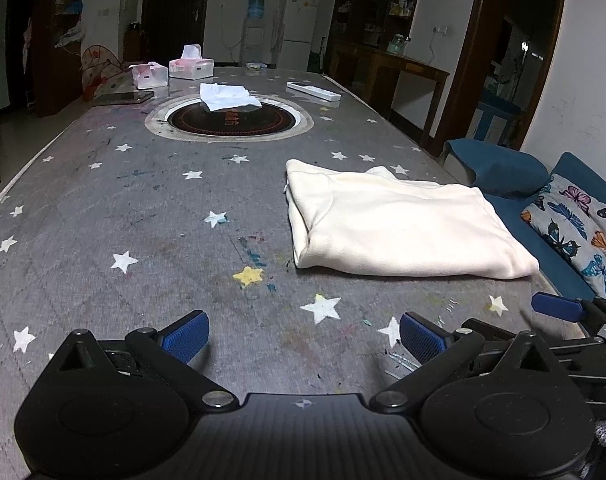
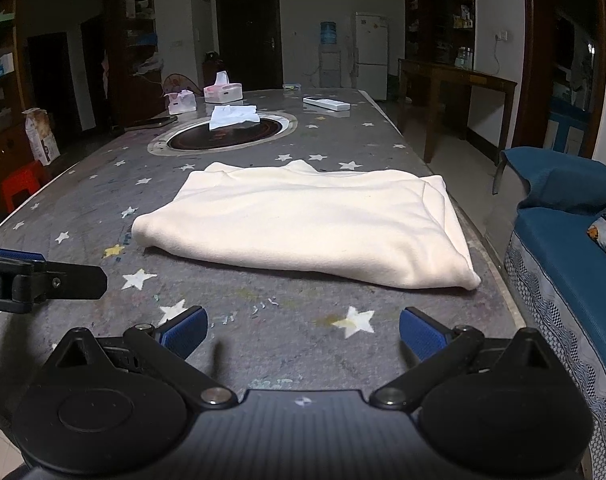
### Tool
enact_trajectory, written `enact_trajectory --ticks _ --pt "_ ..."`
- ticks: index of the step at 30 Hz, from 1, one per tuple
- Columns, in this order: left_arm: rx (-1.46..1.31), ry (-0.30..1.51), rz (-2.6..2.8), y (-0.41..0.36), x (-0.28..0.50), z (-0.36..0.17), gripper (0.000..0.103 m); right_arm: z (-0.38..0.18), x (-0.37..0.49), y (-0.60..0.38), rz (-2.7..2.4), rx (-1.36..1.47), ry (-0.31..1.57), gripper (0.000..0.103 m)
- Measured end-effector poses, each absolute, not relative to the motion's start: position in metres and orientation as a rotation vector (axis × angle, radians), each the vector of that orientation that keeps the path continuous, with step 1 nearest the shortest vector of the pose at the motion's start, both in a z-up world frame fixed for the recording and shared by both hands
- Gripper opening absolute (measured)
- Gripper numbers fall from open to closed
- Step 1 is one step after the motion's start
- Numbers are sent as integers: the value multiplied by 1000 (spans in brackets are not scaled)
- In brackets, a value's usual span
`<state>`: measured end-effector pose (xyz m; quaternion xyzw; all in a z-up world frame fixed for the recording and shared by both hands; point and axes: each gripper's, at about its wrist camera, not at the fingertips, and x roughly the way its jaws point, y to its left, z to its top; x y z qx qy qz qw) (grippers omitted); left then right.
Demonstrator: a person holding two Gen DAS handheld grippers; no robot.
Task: Fold clothes
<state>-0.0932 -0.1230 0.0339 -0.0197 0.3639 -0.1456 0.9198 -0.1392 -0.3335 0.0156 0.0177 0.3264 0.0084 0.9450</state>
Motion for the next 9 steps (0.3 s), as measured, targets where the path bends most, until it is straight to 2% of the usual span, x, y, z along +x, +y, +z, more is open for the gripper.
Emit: enact_trajectory --ticks 9 --pt "-39 736 -297 -123 -95 35 103 16 -142 -334 16 40 663 103"
